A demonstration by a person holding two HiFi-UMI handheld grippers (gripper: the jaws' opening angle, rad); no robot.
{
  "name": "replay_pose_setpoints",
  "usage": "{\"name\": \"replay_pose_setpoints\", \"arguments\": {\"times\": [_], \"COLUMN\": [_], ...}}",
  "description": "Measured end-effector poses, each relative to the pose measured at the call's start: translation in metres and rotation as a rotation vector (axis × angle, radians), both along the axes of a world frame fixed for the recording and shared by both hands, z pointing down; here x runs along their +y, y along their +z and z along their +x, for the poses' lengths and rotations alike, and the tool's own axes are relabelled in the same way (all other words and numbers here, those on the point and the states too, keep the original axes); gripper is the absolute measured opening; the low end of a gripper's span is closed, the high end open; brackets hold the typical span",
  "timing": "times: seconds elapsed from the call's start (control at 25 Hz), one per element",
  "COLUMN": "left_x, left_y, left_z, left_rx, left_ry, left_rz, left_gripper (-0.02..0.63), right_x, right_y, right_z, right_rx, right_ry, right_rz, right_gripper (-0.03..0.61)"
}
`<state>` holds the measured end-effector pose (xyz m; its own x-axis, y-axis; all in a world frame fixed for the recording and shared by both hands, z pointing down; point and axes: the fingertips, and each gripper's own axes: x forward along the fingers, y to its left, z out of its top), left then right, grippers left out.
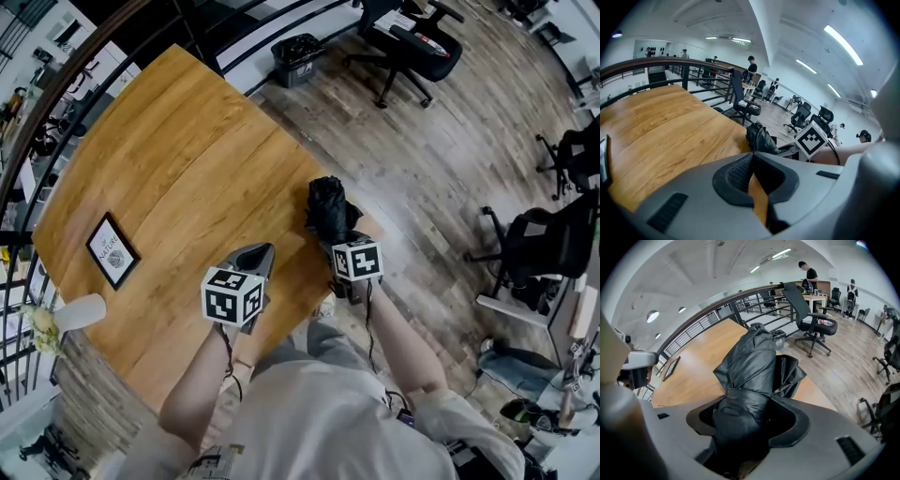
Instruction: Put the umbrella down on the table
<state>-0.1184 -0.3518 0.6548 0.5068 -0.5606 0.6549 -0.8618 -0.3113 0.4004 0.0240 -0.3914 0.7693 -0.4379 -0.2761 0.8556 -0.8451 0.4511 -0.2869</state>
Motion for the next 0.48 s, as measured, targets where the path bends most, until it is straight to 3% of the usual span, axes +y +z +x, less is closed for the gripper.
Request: {"name": "replay_pose_setpoints", "arguments": {"times": [0.16,0.48], "left_x": [0.005,0.021], "left_y": [-0.003,-0.012], "left_z": [0.001,-0.003], "left_rx": [0.015,0.025], "left_ry": [0.002,-0.011], "left_rz": [0.005,0.007], "left_gripper": [0.017,0.017], "right_x": [0.005,-0.002], "right_y": [0.012,-0.023], "right_z": [0.004,0.001], "right_rx": [0.065,0.035], "right_ry": [-0.01,0.019], "right_rz": [-0.021,0.065], "right_gripper": [0.3,0.266]}}
